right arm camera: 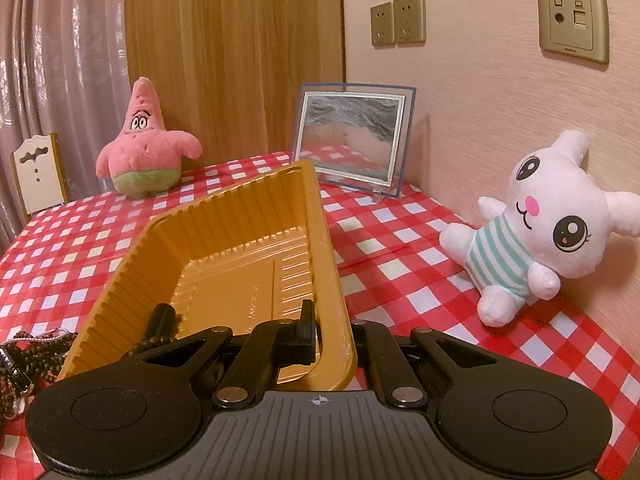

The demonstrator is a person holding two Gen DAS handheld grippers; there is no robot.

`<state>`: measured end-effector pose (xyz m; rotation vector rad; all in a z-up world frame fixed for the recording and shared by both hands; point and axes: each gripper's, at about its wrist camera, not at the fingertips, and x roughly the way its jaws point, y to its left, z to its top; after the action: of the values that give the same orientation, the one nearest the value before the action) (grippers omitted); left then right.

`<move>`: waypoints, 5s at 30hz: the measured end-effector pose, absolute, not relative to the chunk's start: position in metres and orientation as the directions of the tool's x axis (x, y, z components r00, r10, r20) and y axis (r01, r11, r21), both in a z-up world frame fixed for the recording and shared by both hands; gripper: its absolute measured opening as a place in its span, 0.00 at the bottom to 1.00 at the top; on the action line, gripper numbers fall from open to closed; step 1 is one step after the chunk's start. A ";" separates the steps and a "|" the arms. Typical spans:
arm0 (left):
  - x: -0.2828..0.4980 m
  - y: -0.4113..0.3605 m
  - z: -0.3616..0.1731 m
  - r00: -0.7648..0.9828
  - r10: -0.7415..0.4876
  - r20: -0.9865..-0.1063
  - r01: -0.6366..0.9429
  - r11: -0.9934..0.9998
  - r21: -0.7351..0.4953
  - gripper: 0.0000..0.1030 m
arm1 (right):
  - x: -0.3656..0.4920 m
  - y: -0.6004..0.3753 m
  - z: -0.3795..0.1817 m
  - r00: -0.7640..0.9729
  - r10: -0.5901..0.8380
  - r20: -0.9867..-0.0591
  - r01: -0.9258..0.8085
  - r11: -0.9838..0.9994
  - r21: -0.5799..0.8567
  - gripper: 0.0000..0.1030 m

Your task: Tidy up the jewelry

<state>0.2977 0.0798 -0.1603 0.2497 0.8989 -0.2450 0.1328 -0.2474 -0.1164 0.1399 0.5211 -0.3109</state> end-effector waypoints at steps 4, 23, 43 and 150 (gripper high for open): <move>0.300 0.077 -0.164 0.585 -0.121 -0.802 0.356 0.926 0.121 0.21 | 0.132 -0.249 -0.118 0.820 -0.259 -0.510 0.330 0.942 0.053 0.05; 0.267 0.101 -0.108 0.646 -0.173 -0.743 0.259 0.966 0.000 0.05 | 0.131 -0.250 -0.120 0.815 -0.264 -0.517 0.340 0.939 0.057 0.05; 0.251 0.114 0.037 0.857 -0.190 -0.480 0.221 0.975 0.008 0.05 | 0.131 -0.247 -0.121 0.818 -0.261 -0.513 0.336 0.940 0.057 0.05; 0.262 -0.137 -0.010 0.434 -0.731 -0.527 0.709 0.638 -0.300 0.05 | 0.136 -0.245 -0.110 0.828 -0.230 -0.511 0.299 0.953 0.056 0.05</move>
<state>0.2622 -0.1373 -0.0099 -0.0353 0.6744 -0.8972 0.1364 -0.2455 -0.1098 0.1358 0.5242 -0.2813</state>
